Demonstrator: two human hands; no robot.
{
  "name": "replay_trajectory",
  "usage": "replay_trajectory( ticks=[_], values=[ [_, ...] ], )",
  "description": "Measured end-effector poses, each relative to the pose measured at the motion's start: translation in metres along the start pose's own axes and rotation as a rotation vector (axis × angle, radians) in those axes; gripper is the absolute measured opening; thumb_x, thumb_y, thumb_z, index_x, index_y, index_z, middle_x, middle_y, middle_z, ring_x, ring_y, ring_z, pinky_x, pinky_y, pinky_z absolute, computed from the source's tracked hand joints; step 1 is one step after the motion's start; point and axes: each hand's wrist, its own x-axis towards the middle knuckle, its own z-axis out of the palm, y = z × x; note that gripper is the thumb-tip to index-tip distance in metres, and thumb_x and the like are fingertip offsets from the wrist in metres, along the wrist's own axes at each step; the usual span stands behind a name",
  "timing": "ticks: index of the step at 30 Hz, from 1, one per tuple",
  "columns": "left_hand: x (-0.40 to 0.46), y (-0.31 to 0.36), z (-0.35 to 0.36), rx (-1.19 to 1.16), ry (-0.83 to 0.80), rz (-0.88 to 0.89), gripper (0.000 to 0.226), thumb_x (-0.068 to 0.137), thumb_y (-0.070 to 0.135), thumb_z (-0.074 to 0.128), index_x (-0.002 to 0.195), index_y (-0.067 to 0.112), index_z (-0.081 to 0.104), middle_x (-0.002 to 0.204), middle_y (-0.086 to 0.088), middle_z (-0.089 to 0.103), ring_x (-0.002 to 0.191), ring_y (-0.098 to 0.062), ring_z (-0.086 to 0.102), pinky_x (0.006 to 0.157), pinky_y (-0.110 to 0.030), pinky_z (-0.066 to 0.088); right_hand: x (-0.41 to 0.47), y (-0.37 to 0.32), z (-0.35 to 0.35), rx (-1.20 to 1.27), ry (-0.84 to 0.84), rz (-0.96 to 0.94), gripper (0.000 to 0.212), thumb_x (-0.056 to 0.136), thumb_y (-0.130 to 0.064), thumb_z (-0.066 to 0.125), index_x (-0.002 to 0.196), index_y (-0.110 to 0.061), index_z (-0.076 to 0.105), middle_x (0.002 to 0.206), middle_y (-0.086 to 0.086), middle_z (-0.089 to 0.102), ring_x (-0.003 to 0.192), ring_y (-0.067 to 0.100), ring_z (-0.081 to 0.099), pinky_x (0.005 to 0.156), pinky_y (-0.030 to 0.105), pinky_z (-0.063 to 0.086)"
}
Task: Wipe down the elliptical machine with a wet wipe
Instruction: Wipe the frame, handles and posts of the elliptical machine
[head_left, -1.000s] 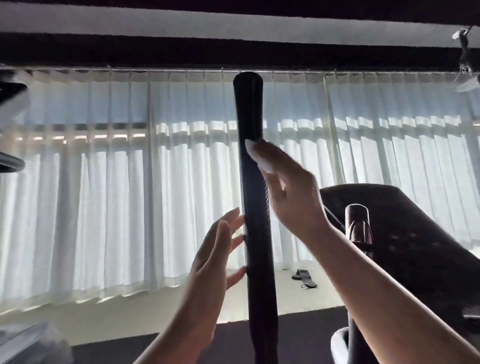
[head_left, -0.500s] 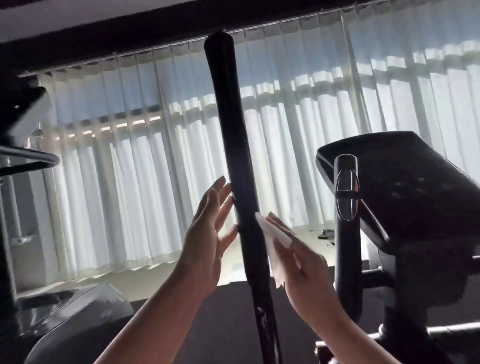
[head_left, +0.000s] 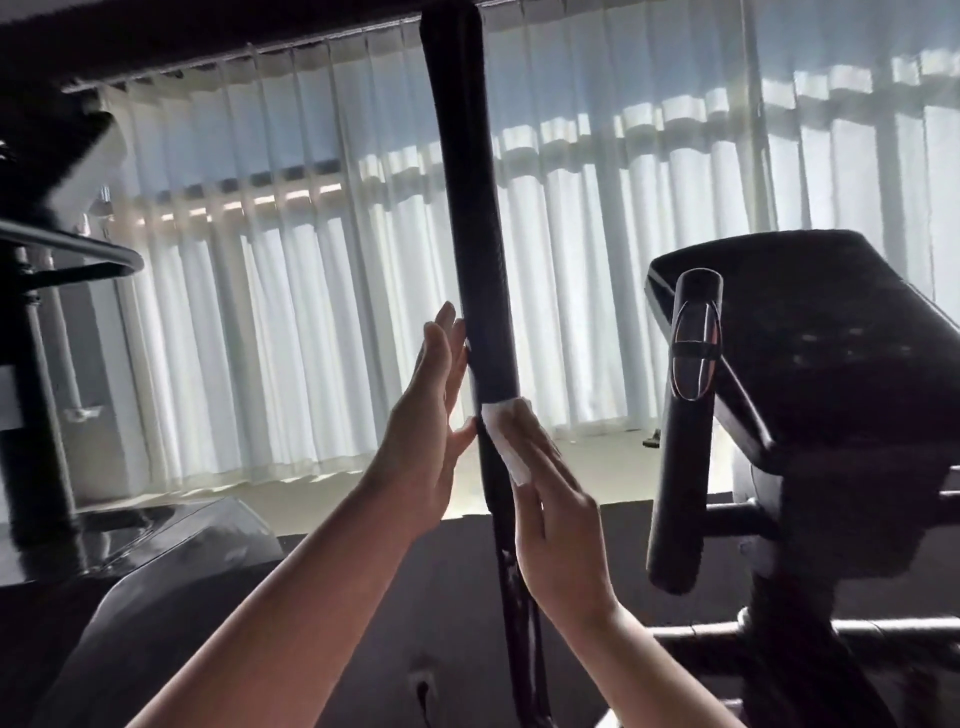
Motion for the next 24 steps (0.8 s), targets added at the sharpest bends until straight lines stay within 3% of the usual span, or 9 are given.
replay_trajectory(
  ticks=[4,8,11,13,16,19,22,24],
  values=[
    [-0.007,-0.010,-0.005,-0.037,-0.029,0.048,0.055,0.090,0.054,0.034,0.143,0.041,0.036,0.147,0.024,0.042,0.137,0.006,0.034,0.115,-0.041,0.027,-0.035,-0.003,-0.003,0.019,0.014,0.098,0.047,0.092,0.004,0.044,0.135,-0.010,0.056,0.144,-0.004,0.050,0.135,0.010,0.045,0.110,0.033,0.038],
    [-0.049,-0.050,-0.021,0.059,0.030,0.177,0.031,0.088,0.037,0.060,0.118,0.039,0.061,0.131,0.023,0.059,0.128,0.007,0.047,0.104,-0.015,0.040,-0.043,-0.047,-0.019,0.246,-0.034,0.272,0.033,0.097,-0.029,0.044,0.121,-0.034,0.066,0.127,-0.016,0.063,0.120,0.008,0.057,0.100,0.032,0.048],
    [-0.099,-0.081,-0.045,0.053,0.058,0.159,0.037,0.079,0.048,0.069,0.112,0.032,0.072,0.119,0.006,0.070,0.114,-0.008,0.062,0.089,-0.017,0.047,-0.060,-0.084,-0.018,0.546,-0.164,0.541,0.028,0.092,-0.040,0.050,0.105,-0.032,0.074,0.112,-0.004,0.072,0.111,0.013,0.064,0.091,0.033,0.050],
    [-0.128,-0.100,-0.066,0.018,0.061,0.043,0.054,0.070,0.067,0.072,0.109,0.030,0.072,0.112,-0.002,0.072,0.104,-0.017,0.067,0.082,-0.025,0.051,-0.075,-0.095,-0.010,0.643,-0.178,0.757,0.023,0.095,-0.038,0.057,0.096,-0.027,0.077,0.098,0.003,0.075,0.092,0.013,0.070,0.075,0.025,0.053],
    [-0.155,-0.133,-0.097,0.014,0.214,-0.176,0.060,0.047,0.075,0.079,0.090,0.034,0.076,0.092,0.004,0.075,0.085,-0.008,0.067,0.071,-0.022,0.049,-0.102,-0.091,0.011,0.663,-0.169,1.054,0.029,0.093,-0.028,0.052,0.088,-0.011,0.075,0.088,0.013,0.074,0.076,0.019,0.069,0.065,0.027,0.056],
    [-0.162,-0.163,-0.121,0.007,0.306,-0.334,0.041,0.052,0.057,0.083,0.078,0.026,0.074,0.080,0.003,0.070,0.077,-0.012,0.061,0.068,-0.024,0.044,-0.129,-0.081,0.040,0.596,-0.138,1.179,0.024,0.095,-0.027,0.054,0.090,-0.010,0.071,0.088,0.014,0.074,0.077,0.021,0.070,0.071,0.033,0.057],
    [-0.156,-0.198,-0.140,-0.128,0.280,-0.477,0.014,0.067,0.035,0.078,0.071,0.023,0.071,0.075,0.001,0.066,0.070,-0.012,0.061,0.063,-0.021,0.047,-0.157,-0.061,0.065,0.448,-0.097,1.253,0.010,0.089,-0.021,0.067,0.092,-0.012,0.069,0.088,0.008,0.074,0.082,0.021,0.071,0.071,0.030,0.057],
    [-0.148,-0.227,-0.154,-0.168,0.223,-0.602,0.014,0.067,0.029,0.081,0.071,0.023,0.069,0.071,0.001,0.066,0.063,-0.011,0.060,0.054,-0.020,0.046,-0.175,-0.043,0.081,0.393,-0.049,1.338,0.006,0.090,-0.014,0.066,0.093,-0.012,0.071,0.090,0.006,0.075,0.089,0.022,0.071,0.077,0.033,0.058]
  ],
)
